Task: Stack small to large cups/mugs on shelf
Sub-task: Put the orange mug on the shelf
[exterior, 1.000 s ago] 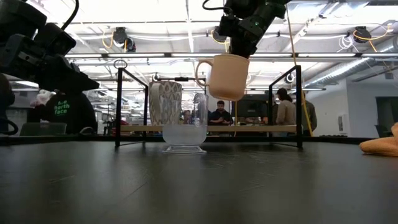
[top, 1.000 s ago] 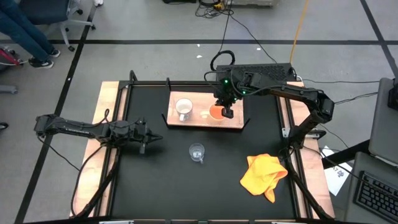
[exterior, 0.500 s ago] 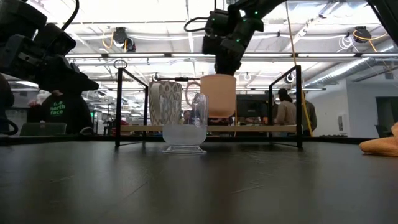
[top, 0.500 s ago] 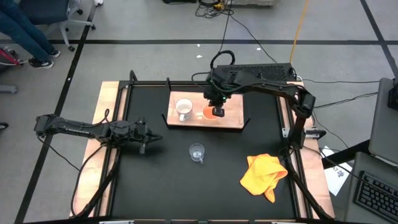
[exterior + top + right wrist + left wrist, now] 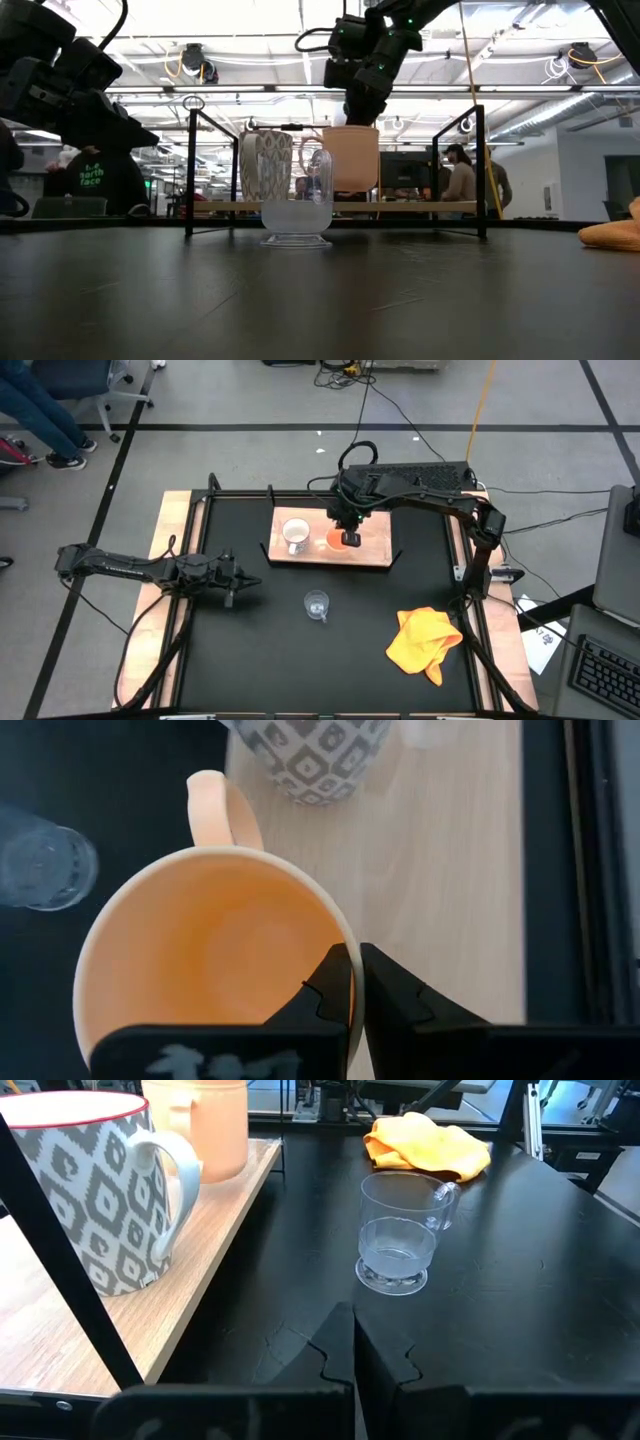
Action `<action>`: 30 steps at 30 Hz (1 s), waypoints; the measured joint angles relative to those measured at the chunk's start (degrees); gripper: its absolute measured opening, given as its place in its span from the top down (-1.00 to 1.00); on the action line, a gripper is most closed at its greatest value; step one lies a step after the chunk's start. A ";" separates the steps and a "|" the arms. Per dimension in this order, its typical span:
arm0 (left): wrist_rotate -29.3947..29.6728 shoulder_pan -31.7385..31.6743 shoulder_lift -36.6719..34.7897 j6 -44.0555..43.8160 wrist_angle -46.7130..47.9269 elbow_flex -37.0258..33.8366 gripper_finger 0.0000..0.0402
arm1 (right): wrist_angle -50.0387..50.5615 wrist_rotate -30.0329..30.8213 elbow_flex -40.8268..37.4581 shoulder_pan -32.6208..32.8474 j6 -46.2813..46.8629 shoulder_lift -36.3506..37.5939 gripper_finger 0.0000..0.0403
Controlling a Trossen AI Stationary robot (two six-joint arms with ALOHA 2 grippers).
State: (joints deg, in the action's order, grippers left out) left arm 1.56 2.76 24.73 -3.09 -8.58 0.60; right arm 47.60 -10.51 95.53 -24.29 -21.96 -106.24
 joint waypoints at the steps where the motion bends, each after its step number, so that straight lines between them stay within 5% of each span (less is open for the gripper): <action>1: 0.00 0.00 0.00 0.00 0.00 0.00 1.00 | -0.11 0.18 0.00 0.00 0.01 0.00 0.98; 30: -0.04 0.00 0.00 0.04 0.04 0.00 1.00 | -3.20 0.07 -2.54 -0.10 4.74 0.00 0.98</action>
State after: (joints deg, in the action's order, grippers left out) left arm 1.52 2.76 24.73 -3.05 -8.54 0.60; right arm 44.40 -10.44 92.99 -24.39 -17.23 -106.24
